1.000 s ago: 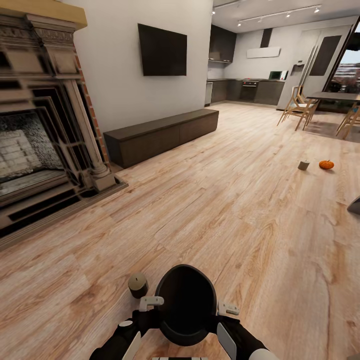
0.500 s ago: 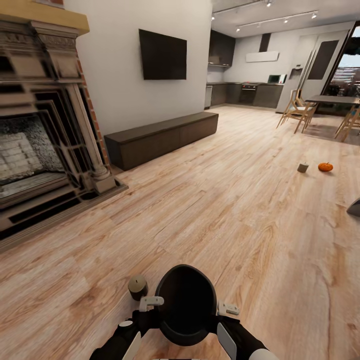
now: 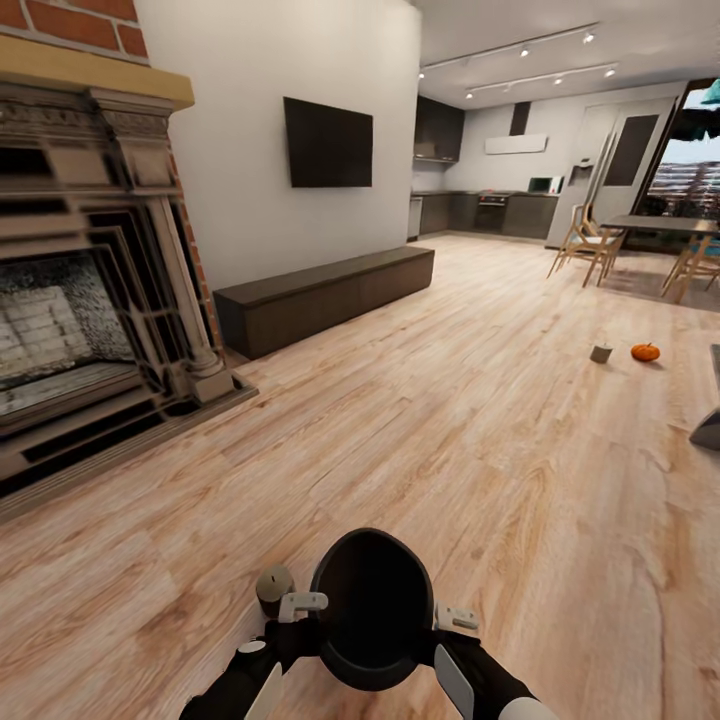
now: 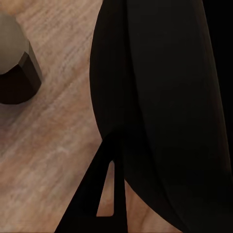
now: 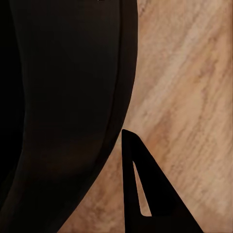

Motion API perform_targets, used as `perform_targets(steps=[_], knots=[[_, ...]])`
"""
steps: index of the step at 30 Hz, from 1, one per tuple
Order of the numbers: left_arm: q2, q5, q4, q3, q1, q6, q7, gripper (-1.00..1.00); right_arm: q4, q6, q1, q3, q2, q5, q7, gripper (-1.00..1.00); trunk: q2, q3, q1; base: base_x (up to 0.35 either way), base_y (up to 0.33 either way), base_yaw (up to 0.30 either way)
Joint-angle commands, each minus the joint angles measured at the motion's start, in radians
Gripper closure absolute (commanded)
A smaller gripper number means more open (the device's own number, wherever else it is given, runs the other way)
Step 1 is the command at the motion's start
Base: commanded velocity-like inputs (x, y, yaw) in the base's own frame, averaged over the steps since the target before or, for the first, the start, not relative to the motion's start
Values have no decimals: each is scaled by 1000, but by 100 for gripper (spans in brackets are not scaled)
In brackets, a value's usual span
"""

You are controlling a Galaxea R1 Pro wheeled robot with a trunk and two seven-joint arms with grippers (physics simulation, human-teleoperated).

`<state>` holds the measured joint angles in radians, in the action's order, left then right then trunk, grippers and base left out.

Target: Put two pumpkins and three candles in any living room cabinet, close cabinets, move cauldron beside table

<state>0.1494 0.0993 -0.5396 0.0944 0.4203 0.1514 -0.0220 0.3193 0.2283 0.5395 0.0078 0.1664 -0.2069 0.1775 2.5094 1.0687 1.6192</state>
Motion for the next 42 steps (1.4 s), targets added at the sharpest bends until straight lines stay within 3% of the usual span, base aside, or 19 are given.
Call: perform_targets(steps=[1,8,22,42], knots=[[-1,22,0,7,0,7,-10,100,5,-22,1,4,-1,6,5,100,0,-3,-1,0,0,0],[-1,22,0,7,0,7,-10,100,6,-23,1,4,-2,6,5,100,-2,-30,-4,0,0,0],[-1,19,0,7,0,5,-10,100,9,-20,1,4,-2,6,5,100,-2,-30,-4,0,0,-6],[-2,18,0,7,0,5,-10,100,9,-18,1,4,-2,5,5,100,-2,-30,-4,-133,43,-185]])
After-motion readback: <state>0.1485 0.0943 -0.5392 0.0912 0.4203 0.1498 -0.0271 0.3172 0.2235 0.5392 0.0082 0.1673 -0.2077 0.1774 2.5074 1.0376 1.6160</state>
